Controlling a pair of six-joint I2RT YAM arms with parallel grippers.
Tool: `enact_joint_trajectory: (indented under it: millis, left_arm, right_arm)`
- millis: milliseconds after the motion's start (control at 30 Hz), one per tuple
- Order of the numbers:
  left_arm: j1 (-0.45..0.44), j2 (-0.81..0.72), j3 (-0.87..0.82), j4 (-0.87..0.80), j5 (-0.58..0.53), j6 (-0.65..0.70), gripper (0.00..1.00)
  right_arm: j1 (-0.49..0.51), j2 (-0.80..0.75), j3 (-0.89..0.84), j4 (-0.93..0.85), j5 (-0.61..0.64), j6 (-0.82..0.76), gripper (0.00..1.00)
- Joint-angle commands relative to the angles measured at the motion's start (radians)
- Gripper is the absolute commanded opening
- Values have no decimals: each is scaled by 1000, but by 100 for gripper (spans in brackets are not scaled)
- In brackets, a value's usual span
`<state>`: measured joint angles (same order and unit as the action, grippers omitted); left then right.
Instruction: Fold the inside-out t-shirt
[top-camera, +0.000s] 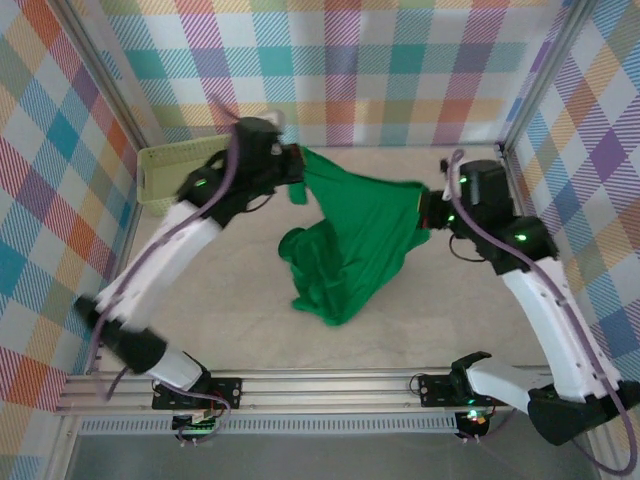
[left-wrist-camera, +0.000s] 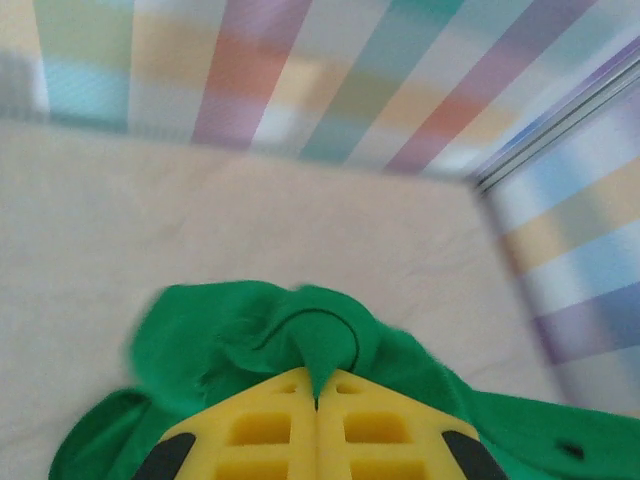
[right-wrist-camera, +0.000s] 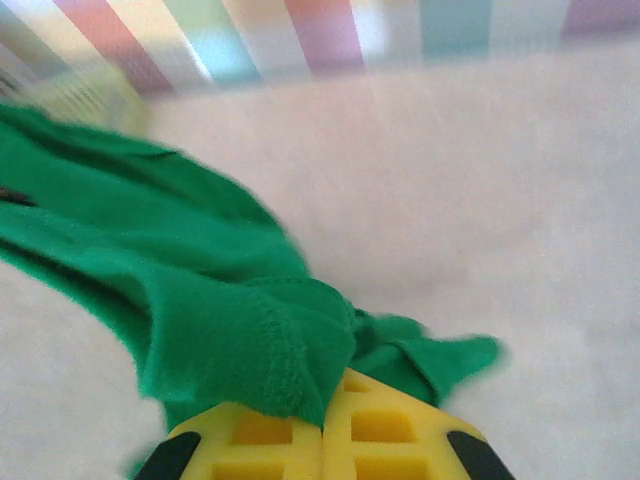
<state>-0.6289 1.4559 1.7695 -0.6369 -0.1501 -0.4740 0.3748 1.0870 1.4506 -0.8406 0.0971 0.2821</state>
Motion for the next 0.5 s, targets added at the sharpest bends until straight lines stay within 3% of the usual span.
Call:
enact_joint_trajectory:
  millis: [0, 100, 200, 467]
  left_arm:
    - [-16, -212, -123, 187, 5, -67, 0]
    - [-31, -280, -128, 160, 19, -70, 0]
    - [-31, -295, -158, 107, -10, -69, 0]
    - [-31, -183, -353, 15, -111, -68, 0]
  right_arm:
    - [1, -7, 217, -143, -33, -70, 0]
    - [1, -6, 334, -168, -91, -72, 0]
    - [1, -7, 320, -167, -133, -49, 0]
    - [4, -7, -178, 13, -208, 55, 0]
